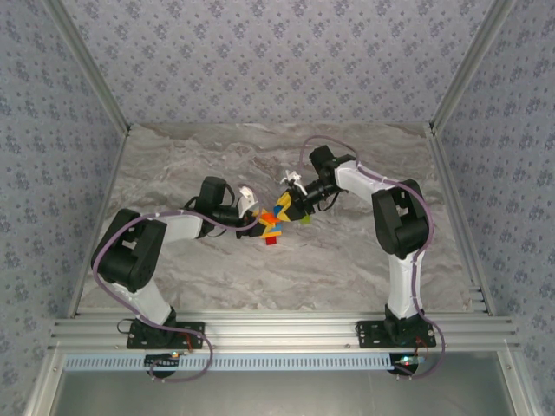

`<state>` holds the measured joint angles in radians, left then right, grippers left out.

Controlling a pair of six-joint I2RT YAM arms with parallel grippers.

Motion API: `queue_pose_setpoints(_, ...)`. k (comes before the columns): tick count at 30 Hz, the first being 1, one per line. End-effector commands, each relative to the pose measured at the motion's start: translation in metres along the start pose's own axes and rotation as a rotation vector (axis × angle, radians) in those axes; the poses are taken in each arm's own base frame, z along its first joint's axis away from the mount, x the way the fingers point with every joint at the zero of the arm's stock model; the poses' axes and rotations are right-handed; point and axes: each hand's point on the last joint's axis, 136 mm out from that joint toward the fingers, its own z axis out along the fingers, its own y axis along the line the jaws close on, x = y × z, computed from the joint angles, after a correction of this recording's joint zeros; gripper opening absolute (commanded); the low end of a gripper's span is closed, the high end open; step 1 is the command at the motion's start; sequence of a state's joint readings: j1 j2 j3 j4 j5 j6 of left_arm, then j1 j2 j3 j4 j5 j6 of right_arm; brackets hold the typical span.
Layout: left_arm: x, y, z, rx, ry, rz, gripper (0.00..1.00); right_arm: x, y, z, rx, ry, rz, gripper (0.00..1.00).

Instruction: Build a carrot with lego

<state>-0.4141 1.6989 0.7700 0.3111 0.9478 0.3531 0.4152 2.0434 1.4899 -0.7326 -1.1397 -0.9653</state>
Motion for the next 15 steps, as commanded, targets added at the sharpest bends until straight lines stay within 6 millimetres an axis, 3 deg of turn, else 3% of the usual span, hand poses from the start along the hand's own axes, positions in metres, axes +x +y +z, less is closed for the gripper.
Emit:
queue_pose_setpoints(1,-0.03,0.008,-0.011,-0.001,-0.078,0.062,0.27,0.025,0.009,0.002,0.001,0.09,0.082,0.03)
queue_pose_setpoints(15,-0.029,0.012,-0.012,-0.022,-0.076,0.056,0.25,0.043,0.011,0.014,0.036,0.183,0.112,0.01)
